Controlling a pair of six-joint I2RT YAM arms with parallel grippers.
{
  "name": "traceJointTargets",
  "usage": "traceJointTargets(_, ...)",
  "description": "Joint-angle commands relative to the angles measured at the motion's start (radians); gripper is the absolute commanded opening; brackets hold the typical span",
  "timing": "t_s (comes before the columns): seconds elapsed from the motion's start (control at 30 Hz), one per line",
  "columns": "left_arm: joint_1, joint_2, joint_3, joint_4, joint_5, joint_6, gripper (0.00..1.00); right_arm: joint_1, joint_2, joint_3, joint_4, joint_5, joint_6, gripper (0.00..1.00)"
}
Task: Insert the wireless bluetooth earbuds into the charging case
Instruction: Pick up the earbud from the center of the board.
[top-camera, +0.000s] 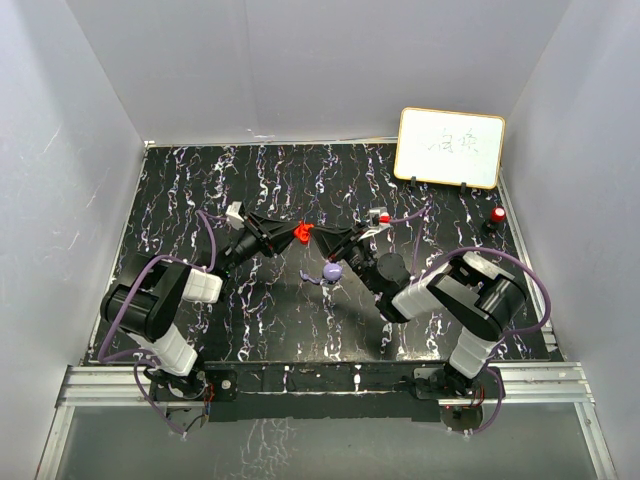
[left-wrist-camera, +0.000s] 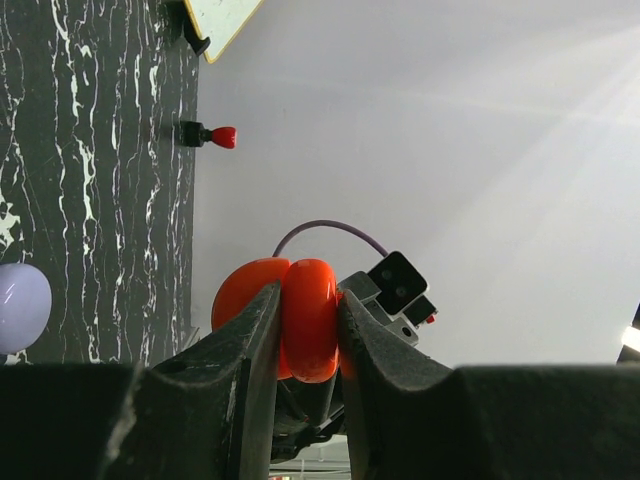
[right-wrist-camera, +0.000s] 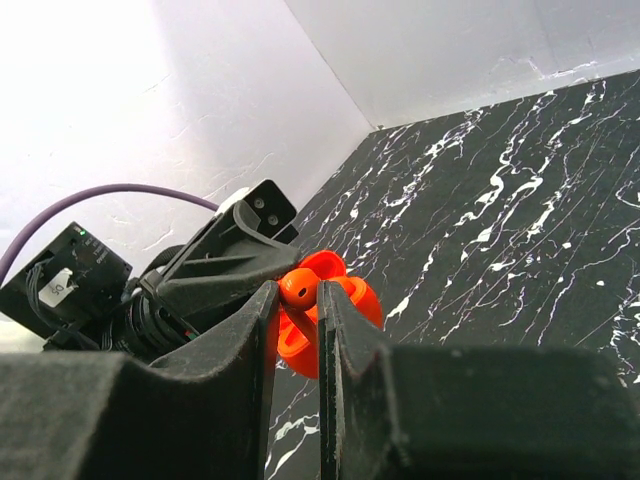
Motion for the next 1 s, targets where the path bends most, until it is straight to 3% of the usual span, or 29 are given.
traceJointTargets(0.0, -0.005, -0.002, -0.010, 0.153, -0.003, -0.006, 0.00, -0.005, -0.036, 0.034, 0.338, 0.019, -0.019, 0.00)
traceJointTargets(0.97, -0.027, 0.021, 0.034, 0.167, -0.009, -0.016, 0.00, -0.005, -0.005, 0.054, 0.337, 0.008, 0.021, 0.00)
